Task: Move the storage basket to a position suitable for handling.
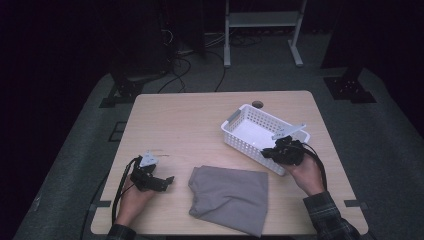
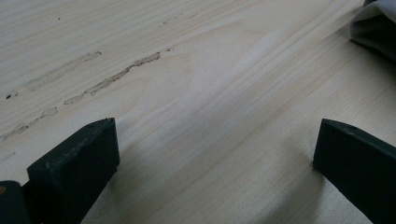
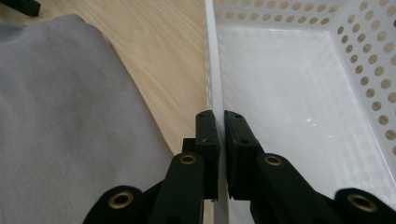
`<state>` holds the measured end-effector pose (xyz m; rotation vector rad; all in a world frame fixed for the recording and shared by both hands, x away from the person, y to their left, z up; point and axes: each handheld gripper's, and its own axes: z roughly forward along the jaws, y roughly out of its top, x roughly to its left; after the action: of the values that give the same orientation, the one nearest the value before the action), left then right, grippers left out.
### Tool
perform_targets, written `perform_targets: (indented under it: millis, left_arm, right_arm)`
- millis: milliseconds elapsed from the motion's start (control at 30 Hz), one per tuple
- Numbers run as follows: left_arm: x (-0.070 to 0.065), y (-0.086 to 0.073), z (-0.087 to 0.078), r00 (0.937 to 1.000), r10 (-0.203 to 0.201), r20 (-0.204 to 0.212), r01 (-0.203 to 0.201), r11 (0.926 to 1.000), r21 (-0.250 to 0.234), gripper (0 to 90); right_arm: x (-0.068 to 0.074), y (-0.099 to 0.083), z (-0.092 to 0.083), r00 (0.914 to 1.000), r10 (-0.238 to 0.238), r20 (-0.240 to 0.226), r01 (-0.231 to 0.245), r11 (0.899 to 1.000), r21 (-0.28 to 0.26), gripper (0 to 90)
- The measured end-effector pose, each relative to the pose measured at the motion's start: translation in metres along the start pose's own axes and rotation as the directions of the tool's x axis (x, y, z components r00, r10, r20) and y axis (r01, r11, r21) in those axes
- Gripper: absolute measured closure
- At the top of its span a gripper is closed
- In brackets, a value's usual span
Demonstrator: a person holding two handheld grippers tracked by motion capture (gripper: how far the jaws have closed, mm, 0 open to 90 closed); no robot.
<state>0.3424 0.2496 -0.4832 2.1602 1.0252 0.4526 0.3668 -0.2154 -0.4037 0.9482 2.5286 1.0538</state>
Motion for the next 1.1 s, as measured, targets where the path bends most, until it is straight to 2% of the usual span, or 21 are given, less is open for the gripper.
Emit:
perform_targets:
  millis: [67,433,567,600,700,933,1100]
  left_arm:
    - [0.0,0.0,0.0,1.0,0.001,0.0,-0.001,1.0,0.0,0.0]
    - [0.0,-0.001,-0.001,1.0,0.0,-0.002,0.0,1.0,0.001,0.0]
    - [0.0,-0.001,-0.001,1.0,0.0,-0.002,0.0,1.0,0.001,0.0]
    - [0.0,-0.001,-0.001,1.0,0.0,-0.002,0.0,1.0,0.001,0.0]
    - [0.0,-0.001,-0.001,1.0,0.0,-0.002,0.0,1.0,0.001,0.0]
    - [0.0,-0.001,-0.001,1.0,0.0,-0.002,0.0,1.0,0.001,0.0]
    - [0.0,-0.001,-0.001,1.0,-0.003,-0.002,0.003,1.0,-0.002,0.0]
  right_arm:
    - [0.0,-0.004,-0.001,0.9999,0.014,0.0,-0.014,1.0,0.009,84.7]
    - [0.008,-0.025,-0.009,0.9995,0.021,0.022,-0.022,0.999,0.025,83.9]
    - [0.007,-0.028,-0.01,0.9992,0.041,0.006,-0.041,0.999,0.024,79.4]
    - [0.006,-0.027,-0.012,0.9994,0.033,0.008,-0.033,0.999,0.007,75.9]
    - [0.003,-0.024,-0.018,0.9984,0.056,0.003,-0.056,0.998,-0.026,70.8]
    - [-0.016,-0.012,-0.025,0.9956,0.077,0.053,-0.074,0.995,-0.061,64.3]
    - [-0.037,-0.003,-0.022,0.9899,0.076,0.12,-0.07,0.996,-0.056,61.1]
